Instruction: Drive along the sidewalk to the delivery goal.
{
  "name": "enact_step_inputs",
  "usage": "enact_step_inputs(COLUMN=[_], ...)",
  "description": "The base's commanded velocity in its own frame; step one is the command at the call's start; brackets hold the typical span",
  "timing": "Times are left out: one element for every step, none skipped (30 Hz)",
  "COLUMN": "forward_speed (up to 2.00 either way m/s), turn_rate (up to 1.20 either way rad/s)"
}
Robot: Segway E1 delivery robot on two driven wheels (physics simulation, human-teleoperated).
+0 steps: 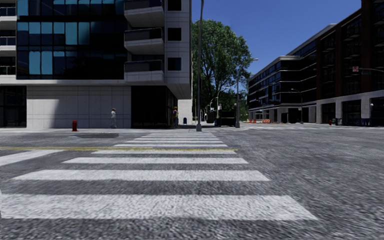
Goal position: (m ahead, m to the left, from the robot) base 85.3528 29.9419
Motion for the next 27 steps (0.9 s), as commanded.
enact_step_inputs(forward_speed=[2.00, 2.00, 2.00, 2.00, 2.00, 2.00, 2.00, 2.00, 2.00, 2.00, 2.00, 2.00, 2.00, 2.00, 2.00, 2.00, 2.00, 2.00, 2.00, 2.00, 2.00, 2.00, 2.00, 2.00, 2.00, 2.00, 2.00], turn_rate=[0.00, 0.00, 0.00, 0.00, 0.00, 0.00, 0.00, 0.00, 0.00, 0.00, 0.00, 0.00, 0.00, 0.00, 0.00, 0.00, 0.00, 0.00, 0.00, 0.00, 0.00, 0.00, 0.00, 0.00, 0.00, 0.00, 0.00])
